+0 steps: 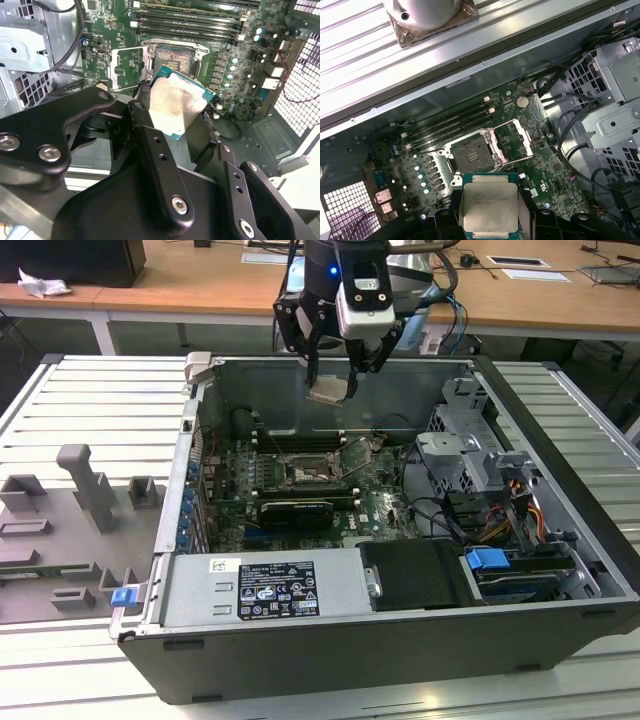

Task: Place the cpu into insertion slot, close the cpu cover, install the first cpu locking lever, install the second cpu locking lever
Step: 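Place the cpu into insertion slot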

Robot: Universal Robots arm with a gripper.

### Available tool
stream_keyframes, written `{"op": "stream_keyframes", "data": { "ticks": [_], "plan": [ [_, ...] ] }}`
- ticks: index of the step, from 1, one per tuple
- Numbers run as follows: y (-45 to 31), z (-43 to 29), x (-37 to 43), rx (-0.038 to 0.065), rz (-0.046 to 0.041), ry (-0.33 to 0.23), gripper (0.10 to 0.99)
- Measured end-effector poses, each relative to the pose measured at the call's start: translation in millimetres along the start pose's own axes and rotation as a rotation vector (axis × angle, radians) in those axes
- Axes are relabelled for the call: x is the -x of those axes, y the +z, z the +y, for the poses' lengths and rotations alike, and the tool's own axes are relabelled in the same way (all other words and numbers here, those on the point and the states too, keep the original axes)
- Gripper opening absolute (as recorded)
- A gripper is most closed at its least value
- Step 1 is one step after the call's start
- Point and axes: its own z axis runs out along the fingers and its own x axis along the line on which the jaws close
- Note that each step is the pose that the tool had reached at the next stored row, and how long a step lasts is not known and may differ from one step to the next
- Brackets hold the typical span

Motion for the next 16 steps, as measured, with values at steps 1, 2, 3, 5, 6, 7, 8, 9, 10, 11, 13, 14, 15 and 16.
{"op": "stream_keyframes", "data": {
  "ticks": [1,2,3,5,6,7,8,9,10,11,13,14,15,16],
  "plan": [
    [0.0,0.0,0.0,0.000,-0.0005,0.006,0.529],
    [0.1,0.0,0.0,0.000,-0.0014,0.016,0.529],
    [0.1,0.0,0.0,0.000,-0.0018,0.020,0.529],
    [0.1,0.0,0.0,0.000,-0.0027,0.030,0.529],
    [0.2,0.0,0.0,0.000,-0.0031,0.034,0.529],
    [0.2,0.0,0.0,0.000,-0.0036,0.039,0.529],
    [0.3,0.0,0.0,0.000,-0.0044,0.048,0.529],
    [0.4,0.0,0.0,0.000,-0.0055,0.058,0.529],
    [0.5,0.0,0.0,0.000,-0.0063,0.066,0.529],
    [0.7,0.0,0.0,0.000,-0.0073,0.077,0.529],
    [1.1,-0.1,0.0,0.000,-0.0086,0.092,0.529],
    [1.3,-0.1,0.0,0.001,-0.0091,0.098,0.529],
    [1.5,-0.1,0.0,0.001,-0.0097,0.104,0.529],
    [1.7,-0.1,0.0,0.001,-0.0101,0.110,0.529]
  ]
}}
